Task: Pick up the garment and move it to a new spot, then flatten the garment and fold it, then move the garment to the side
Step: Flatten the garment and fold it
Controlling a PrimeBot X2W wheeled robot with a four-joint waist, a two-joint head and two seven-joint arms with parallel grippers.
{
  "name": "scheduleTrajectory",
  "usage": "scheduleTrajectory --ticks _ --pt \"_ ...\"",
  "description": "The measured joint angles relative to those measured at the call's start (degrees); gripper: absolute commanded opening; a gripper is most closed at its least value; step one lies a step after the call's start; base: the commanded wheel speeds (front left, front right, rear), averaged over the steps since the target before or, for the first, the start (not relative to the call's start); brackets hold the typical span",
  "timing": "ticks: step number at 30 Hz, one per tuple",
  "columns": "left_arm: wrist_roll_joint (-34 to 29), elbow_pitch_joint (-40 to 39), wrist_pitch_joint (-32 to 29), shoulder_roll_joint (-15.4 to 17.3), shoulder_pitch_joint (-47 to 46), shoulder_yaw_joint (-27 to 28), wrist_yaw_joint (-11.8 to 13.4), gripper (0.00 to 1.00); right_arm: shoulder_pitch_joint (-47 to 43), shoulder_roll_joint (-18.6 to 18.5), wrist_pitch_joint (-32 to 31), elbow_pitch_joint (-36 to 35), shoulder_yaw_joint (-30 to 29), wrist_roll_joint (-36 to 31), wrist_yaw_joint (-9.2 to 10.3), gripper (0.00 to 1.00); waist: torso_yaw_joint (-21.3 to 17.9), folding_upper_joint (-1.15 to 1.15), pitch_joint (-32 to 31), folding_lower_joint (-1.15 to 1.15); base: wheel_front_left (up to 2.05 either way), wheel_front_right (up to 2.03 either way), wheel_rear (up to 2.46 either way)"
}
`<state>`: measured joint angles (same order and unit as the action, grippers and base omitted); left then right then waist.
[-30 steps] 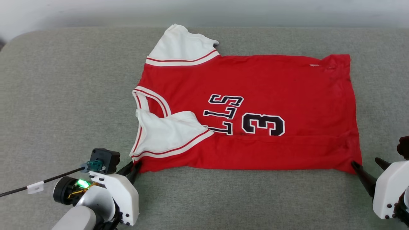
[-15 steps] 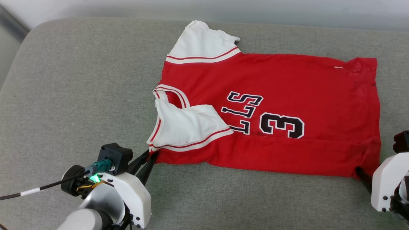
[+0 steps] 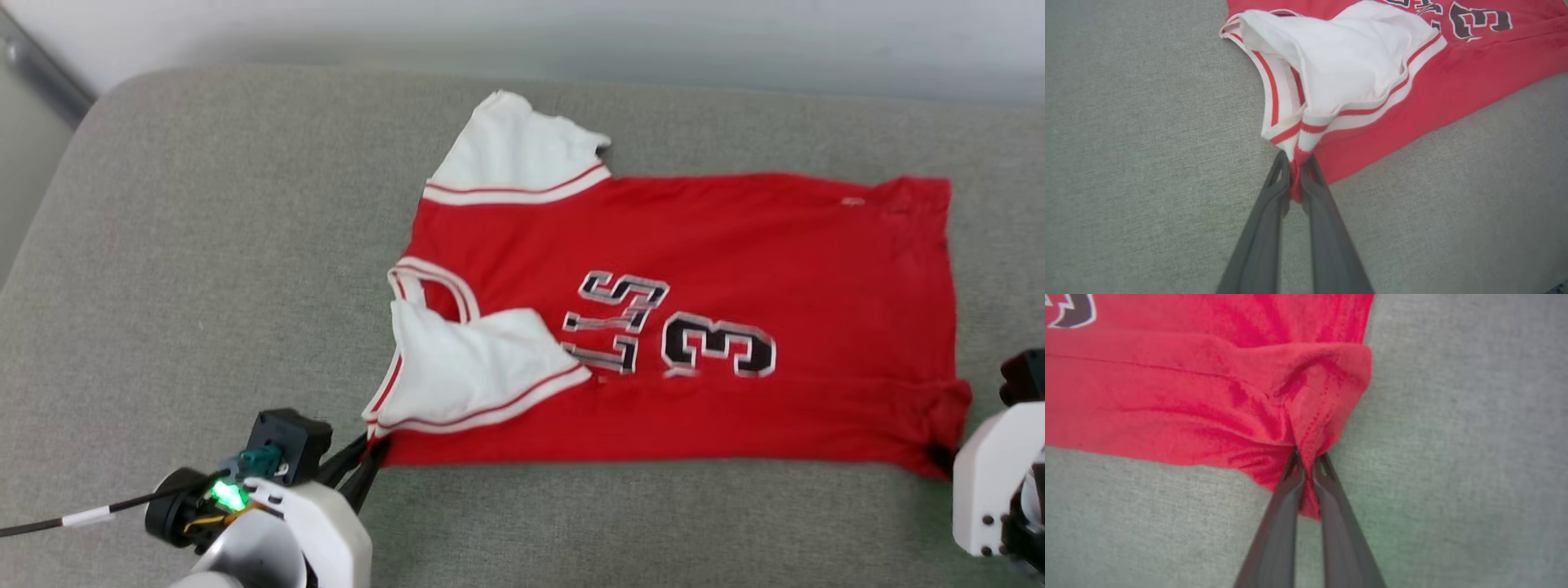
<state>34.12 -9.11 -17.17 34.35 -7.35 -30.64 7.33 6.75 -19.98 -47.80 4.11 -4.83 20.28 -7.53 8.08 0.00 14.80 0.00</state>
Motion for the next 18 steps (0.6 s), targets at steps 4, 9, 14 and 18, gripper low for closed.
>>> scheduleTrajectory --ticks 4,9,14,18 --pt "0.6 0.6 -0.7 1.2 2.6 -0.3 0.3 0.00 -3.0 -1.7 -1.4 -1.3 -0.8 1.1 0.00 0.00 -0.8 0.00 -2.6 0.00 0.00 0.00 0.00" --pt "3.3 0.2 -1.4 2.7 7.9 0.0 1.0 0.00 -7.9 -3.6 -5.2 -6.1 -1.6 3.1 0.00 0.00 -2.2 0.00 -5.6 -0.01 0.00 0.00 0.00" --pt "5.6 -0.8 -1.3 3.4 12.8 0.1 1.5 0.00 -13.3 -3.8 -8.5 -10.1 -3.9 4.1 -0.01 0.00 -3.6 0.00 -7.2 -0.01 0.00 0.00 0.00" --pt "6.1 -0.3 -1.9 3.3 14.8 -1.1 1.3 0.00 -16.2 -2.6 -9.3 -11.2 -4.9 4.2 -0.01 0.00 -4.1 0.00 -7.4 0.00 0.00 0.00 0.00"
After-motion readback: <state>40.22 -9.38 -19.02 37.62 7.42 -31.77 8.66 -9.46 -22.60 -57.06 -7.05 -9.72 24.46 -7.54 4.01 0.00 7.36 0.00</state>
